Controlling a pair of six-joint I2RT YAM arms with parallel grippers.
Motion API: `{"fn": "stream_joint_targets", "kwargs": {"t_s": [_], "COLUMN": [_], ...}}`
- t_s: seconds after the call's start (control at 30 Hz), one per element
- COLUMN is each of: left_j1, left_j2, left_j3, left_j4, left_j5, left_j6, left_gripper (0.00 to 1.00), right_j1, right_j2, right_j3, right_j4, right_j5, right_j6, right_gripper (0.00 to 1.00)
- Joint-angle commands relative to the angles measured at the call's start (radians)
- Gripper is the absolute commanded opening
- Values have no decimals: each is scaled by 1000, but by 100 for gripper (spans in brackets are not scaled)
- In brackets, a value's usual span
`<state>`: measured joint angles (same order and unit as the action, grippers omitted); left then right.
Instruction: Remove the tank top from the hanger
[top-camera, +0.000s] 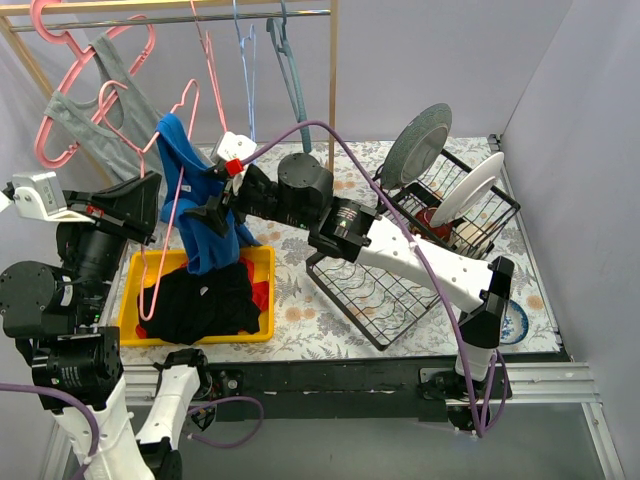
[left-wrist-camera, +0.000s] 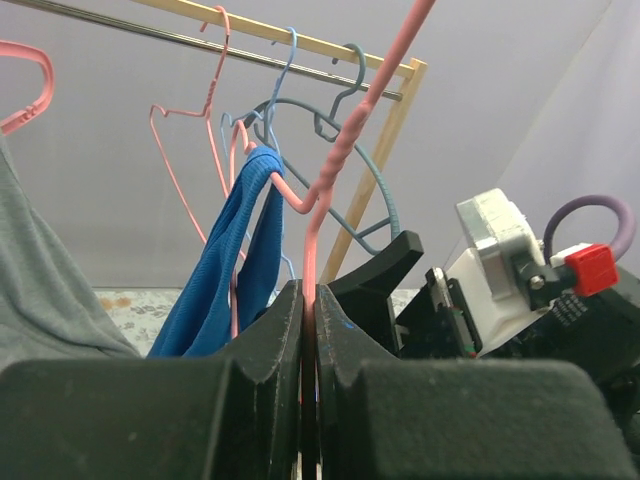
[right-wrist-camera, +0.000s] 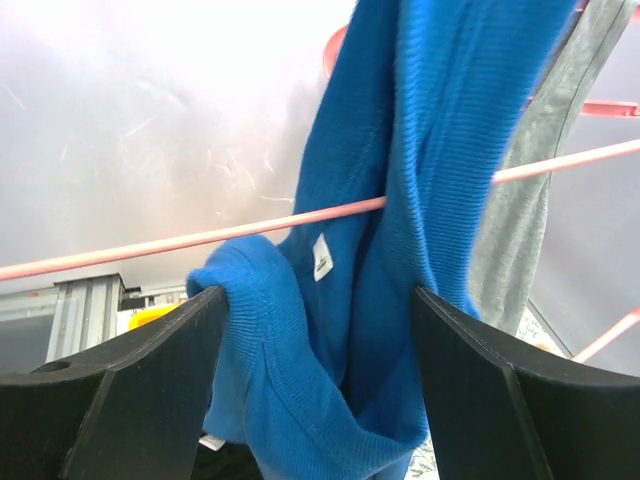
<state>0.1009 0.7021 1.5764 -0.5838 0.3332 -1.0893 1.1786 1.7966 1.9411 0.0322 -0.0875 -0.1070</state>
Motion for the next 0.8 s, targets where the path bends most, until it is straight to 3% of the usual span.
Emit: {"fn": "stream_joint_targets", "kwargs": {"t_s": [0.0,0.3,0.67,0.77], "left_j1": [-26,-75,-87,-87], "left_j2": [-26,-49,-61,-67], "left_j3": [-3,22,37,20], "left_j4": [3,-22,-28,-31], "left_j5": [-69,-106,-109,-117], "left_j6": [35,55,69,77], "left_gripper": [0,0,0,0], "right_j1": [3,4,1,1], "right_j2": [-58,23,129,133], "right_j3": [-5,88,231,229], "right_j4": [93,95,89,136], "right_j5": [38,78,75,83], "right_j6": [18,-33,-30,-26], "right_gripper": [80,81,75,58]}}
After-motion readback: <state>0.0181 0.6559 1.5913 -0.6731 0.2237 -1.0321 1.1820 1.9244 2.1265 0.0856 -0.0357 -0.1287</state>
